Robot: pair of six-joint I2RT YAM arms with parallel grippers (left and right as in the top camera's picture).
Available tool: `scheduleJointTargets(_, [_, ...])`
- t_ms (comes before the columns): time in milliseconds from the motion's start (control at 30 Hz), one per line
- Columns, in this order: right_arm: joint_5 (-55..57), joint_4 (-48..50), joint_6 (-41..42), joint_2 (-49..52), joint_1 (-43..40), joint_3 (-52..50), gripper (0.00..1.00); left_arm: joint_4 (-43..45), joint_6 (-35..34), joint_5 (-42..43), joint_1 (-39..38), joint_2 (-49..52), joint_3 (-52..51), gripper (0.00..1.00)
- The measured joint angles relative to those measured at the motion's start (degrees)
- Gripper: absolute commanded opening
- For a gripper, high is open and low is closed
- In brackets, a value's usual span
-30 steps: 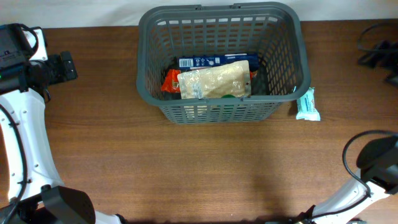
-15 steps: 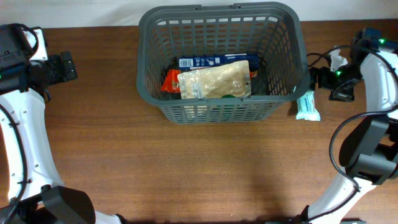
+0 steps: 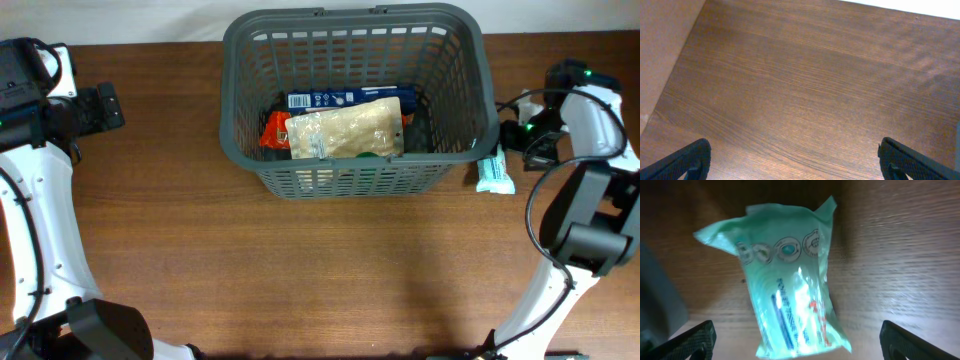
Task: Pack container
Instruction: 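Grasp the mint-green wrapped packet with the right gripper and lift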
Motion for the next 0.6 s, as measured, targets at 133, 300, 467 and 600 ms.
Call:
scheduleJointTargets(133, [0.04,0.44,-0.02,2.45,0.07,-0.11,0.94,0.00,0.00,0.00,0.00,0.00,0.00,0.99])
scheduleJointTargets(300, [1.01,0.70,-0.46,4.46,0.07,-0.42,0.72,0.00,-0.02,0.00,0.00,0.00,0.00,0.99])
scheduleJointTargets(467, [1.49,0.81,-0.04,4.74,0.07,-0.92,0.46,-0.02,0.00,0.00,0.00,0.00,0.00,0.99])
scheduleJointTargets(600, [1.49,0.11,0.96,4.74,-0.24,-0.96,0.45,0.00,0.00,0.00,0.00,0.00,0.00,0.99])
